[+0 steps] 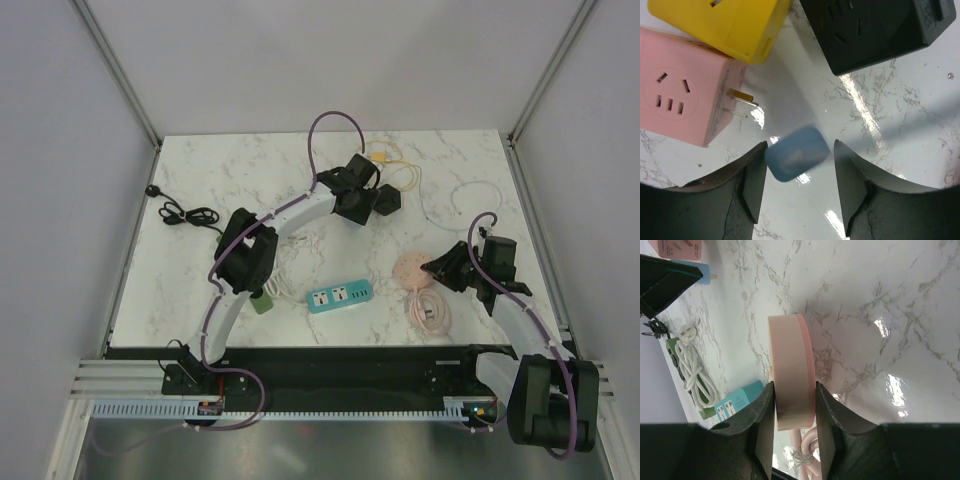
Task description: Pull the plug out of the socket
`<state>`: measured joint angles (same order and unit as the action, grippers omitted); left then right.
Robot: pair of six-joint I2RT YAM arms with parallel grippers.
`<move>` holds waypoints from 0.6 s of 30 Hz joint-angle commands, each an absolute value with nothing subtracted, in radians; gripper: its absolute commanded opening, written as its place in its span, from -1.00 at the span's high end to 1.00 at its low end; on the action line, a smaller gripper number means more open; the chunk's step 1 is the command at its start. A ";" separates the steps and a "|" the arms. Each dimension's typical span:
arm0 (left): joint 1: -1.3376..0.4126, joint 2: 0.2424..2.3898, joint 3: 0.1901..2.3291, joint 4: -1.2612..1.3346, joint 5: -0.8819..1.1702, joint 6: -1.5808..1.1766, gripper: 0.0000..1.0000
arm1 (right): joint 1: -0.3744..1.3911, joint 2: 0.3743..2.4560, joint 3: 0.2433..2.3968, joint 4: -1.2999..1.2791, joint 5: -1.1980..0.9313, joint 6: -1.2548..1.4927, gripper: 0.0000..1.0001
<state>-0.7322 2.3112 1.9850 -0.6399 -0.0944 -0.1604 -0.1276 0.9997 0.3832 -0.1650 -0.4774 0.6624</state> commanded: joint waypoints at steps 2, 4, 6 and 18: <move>-0.726 2.260 1.991 -0.632 -0.049 -0.186 -0.33 | -0.130 1.049 0.414 -0.144 -0.407 0.643 0.82; -0.724 2.227 1.977 -0.632 -0.045 -0.192 -0.57 | -0.130 1.057 0.419 -0.126 -0.403 0.653 0.81; -0.724 2.177 1.954 -0.630 -0.026 -0.201 -0.99 | -0.130 1.077 0.422 -0.111 -0.402 0.653 0.82; -0.721 1.846 1.646 -0.586 0.077 -0.290 -1.00 | -0.132 1.259 0.567 -0.026 -0.374 0.663 0.93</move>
<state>-0.7204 1.9564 1.7275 -0.6182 0.0196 -0.2237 -0.1276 1.2091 0.5102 -0.0799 -0.4374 0.6743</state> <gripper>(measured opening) 0.994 0.397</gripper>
